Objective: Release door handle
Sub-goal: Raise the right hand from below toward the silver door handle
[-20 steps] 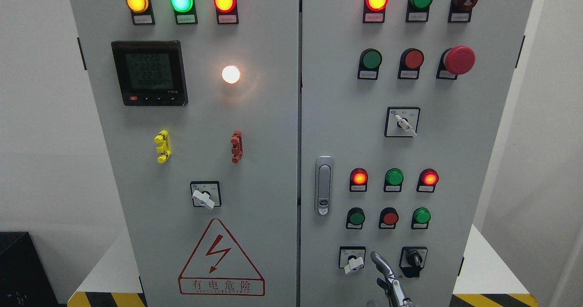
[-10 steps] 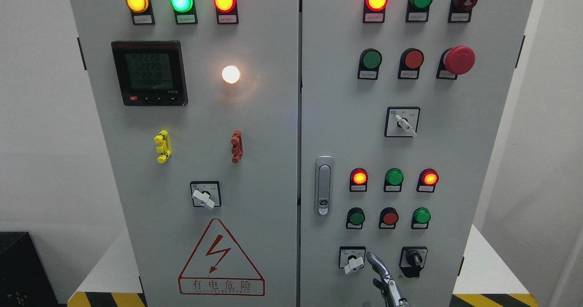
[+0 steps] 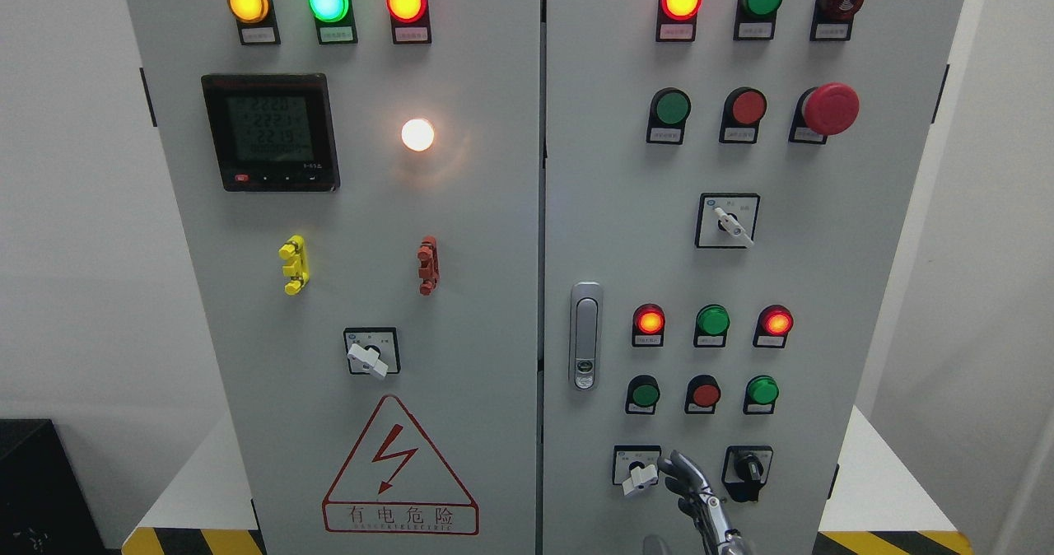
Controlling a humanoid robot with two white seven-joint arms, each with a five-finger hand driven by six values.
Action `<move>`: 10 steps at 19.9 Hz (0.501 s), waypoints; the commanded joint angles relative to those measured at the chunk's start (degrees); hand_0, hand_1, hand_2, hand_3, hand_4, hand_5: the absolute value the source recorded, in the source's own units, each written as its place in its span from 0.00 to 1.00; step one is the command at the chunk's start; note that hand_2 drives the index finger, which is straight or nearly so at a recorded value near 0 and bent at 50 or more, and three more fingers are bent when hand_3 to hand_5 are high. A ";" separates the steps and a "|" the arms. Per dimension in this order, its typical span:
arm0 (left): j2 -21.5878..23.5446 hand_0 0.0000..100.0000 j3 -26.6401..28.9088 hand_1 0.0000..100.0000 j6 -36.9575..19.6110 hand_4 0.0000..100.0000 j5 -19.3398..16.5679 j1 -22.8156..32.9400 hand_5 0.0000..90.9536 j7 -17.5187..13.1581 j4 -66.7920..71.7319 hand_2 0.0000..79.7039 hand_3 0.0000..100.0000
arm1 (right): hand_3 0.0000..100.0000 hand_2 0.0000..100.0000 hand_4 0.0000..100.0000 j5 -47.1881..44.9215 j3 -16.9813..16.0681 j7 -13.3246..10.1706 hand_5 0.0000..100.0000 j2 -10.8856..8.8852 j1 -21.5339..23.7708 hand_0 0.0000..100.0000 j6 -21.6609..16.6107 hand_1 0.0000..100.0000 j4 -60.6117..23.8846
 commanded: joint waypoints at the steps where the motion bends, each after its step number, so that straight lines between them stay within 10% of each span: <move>1: 0.00 0.00 -1.14 0.00 0.08 0.01 0.00 0.00 0.00 0.01 -0.97 0.03 0.08 | 0.78 0.00 0.72 7.27 1.09 -0.31 0.75 0.00 -1.49 0.46 0.49 0.27 0.47; 4: 0.00 0.00 -1.14 0.00 0.00 0.01 0.00 0.00 0.00 0.01 -0.97 0.03 0.08 | 0.92 0.00 0.89 12.64 1.18 -0.84 0.97 0.00 -2.46 0.47 0.31 0.28 1.44; 10: 0.00 0.00 -1.14 0.00 0.00 0.01 0.00 0.00 0.00 0.01 -0.97 0.03 0.08 | 0.99 0.00 1.00 26.70 3.81 -3.12 1.00 0.18 -4.74 0.44 0.14 0.30 3.89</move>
